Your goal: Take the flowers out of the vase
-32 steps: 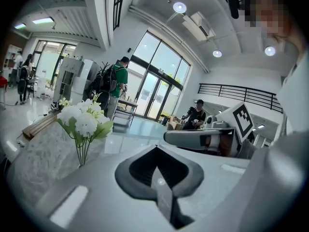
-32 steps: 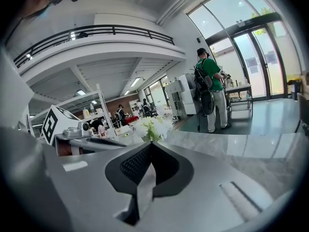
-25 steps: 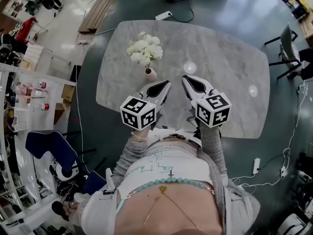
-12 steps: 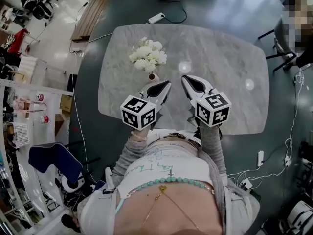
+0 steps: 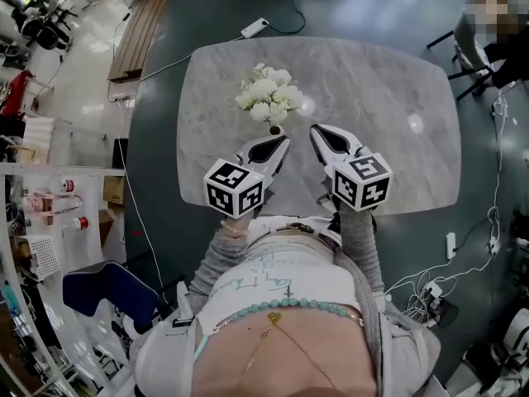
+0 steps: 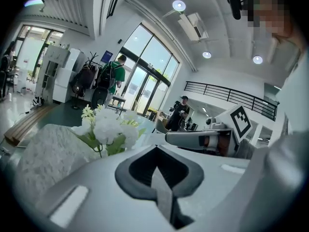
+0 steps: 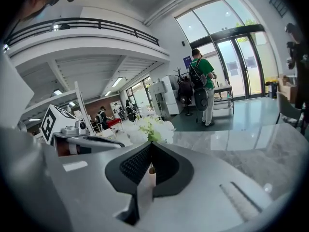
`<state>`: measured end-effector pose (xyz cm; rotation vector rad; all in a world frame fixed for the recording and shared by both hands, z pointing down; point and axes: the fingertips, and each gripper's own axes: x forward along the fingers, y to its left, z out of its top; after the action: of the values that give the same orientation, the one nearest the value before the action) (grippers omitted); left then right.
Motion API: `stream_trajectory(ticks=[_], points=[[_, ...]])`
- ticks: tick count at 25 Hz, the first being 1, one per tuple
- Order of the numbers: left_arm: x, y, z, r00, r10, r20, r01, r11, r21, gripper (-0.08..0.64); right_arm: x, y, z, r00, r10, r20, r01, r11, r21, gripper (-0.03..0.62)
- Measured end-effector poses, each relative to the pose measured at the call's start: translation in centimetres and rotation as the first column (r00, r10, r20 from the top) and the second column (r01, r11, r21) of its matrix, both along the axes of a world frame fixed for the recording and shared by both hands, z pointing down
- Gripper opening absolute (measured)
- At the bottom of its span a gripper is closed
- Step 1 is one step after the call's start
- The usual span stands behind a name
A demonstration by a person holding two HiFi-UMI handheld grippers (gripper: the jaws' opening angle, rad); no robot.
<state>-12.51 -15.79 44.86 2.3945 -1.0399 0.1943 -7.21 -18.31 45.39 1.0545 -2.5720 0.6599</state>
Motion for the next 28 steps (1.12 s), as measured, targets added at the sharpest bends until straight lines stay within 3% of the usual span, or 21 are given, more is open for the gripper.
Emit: stream_trajectory(ticks=[16, 28], points=[[-6.5, 2.0, 1.0, 0.987, 0.161, 0.004, -0.161, 0.987, -0.006, 0.000, -5.2, 3.3, 1.0, 0.983, 0.185, -0.014, -0.185, 0.983, 0.004, 0.028], [-6.2, 1.7, -0.8, 0.998, 0.043, -0.039, -0.040, 0.997, 0.062, 0.000, -2.3, 2.7, -0.5, 0.974, 0.225, -0.007, -0.224, 0.972, 0.069, 0.014]])
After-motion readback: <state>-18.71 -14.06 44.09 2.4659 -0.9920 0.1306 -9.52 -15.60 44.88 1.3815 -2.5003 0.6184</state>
